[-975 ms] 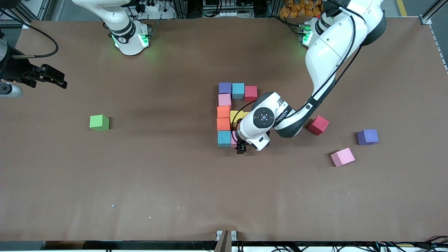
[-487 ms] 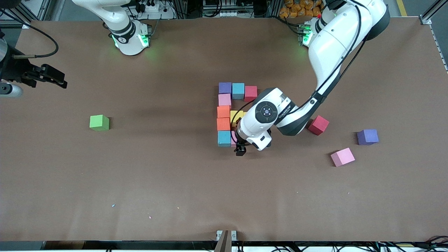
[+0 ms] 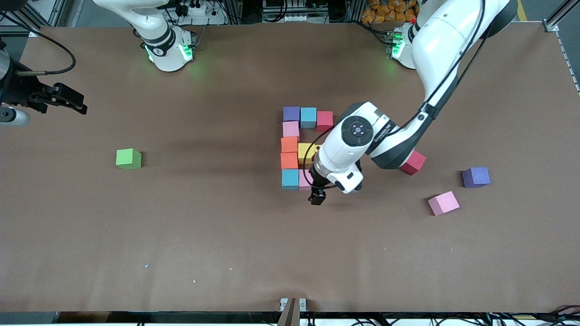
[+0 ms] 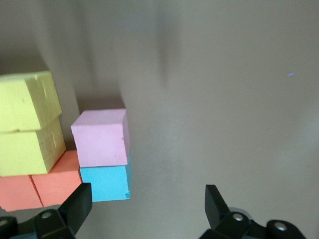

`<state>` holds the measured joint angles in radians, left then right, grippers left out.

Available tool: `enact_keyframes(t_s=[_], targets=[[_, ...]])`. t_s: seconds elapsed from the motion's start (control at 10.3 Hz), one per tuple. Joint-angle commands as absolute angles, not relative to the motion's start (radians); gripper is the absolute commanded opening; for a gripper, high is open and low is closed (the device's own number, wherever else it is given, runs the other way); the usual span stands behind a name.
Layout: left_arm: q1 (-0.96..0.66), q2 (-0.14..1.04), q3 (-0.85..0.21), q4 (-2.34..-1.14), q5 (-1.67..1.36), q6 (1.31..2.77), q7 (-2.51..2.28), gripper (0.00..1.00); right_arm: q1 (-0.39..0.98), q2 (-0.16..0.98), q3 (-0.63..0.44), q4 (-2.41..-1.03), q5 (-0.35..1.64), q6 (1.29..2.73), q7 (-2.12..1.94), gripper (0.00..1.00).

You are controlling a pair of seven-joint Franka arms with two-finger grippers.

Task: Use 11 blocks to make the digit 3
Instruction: 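Open the left gripper and move it to the red cube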

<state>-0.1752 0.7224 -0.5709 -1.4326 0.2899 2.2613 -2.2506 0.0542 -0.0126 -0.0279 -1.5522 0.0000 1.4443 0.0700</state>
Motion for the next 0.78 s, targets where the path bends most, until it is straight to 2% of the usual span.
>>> enact_keyframes(t_s=[0.0,0.29,0.49,0.68], targets=[[-0.138,0.637,-0.569,-1.457,0.284,2.179,-2.169,1.0,0.061,-0.023,-0.031,-1.552,0.009,1.439,0.075,1.0],[-0.045,0.527,-0.583,-1.553,0.267,2.114,-1.992,1.0,0.063,-0.023,-0.032,-1.551,0.009,1.425,0.075,1.0],[0.105,0.468,-0.662,-1.676,0.265,2.112,-1.807,1.0,0.063,-0.023,-0.031,-1.549,0.008,1.423,0.077,1.0],[0.347,0.442,-0.824,-1.752,0.265,2.038,-1.548,1.0,0.069,-0.023,-0.032,-1.551,0.008,1.422,0.077,1.0]])
